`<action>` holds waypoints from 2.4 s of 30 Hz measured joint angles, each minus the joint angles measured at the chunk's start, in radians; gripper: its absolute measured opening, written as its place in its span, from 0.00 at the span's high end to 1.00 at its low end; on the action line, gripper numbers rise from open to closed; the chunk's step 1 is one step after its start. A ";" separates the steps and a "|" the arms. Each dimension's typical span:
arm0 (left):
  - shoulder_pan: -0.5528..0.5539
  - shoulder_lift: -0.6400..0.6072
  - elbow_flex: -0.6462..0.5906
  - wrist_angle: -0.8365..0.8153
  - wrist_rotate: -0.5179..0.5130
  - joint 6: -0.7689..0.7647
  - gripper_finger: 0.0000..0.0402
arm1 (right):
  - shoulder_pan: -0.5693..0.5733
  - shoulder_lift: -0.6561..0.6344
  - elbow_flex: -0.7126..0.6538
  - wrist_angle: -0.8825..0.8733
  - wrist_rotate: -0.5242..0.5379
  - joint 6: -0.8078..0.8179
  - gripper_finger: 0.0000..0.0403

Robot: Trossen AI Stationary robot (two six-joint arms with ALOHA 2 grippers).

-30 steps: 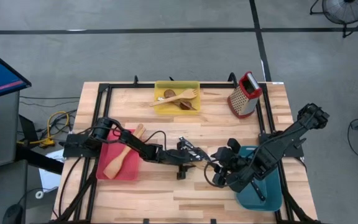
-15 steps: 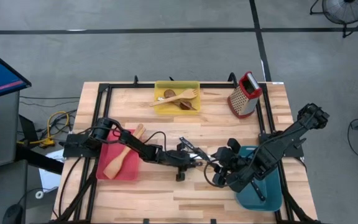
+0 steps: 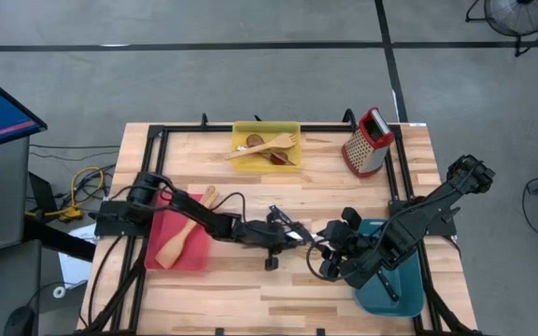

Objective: Pick & Place Kitchen Items
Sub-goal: Put the black knife into the blue bin

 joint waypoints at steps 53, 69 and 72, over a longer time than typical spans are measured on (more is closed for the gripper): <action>-0.237 -1.062 -0.171 0.229 0.348 -0.071 0.87 | 0.037 0.000 0.000 0.030 0.034 0.019 0.59; -0.366 -1.061 -0.170 0.474 0.499 0.072 0.87 | 0.037 0.000 0.000 0.030 0.038 0.016 0.59; -0.375 -1.061 -0.170 0.473 0.500 0.122 0.87 | 0.037 0.000 0.000 0.030 0.038 0.016 0.59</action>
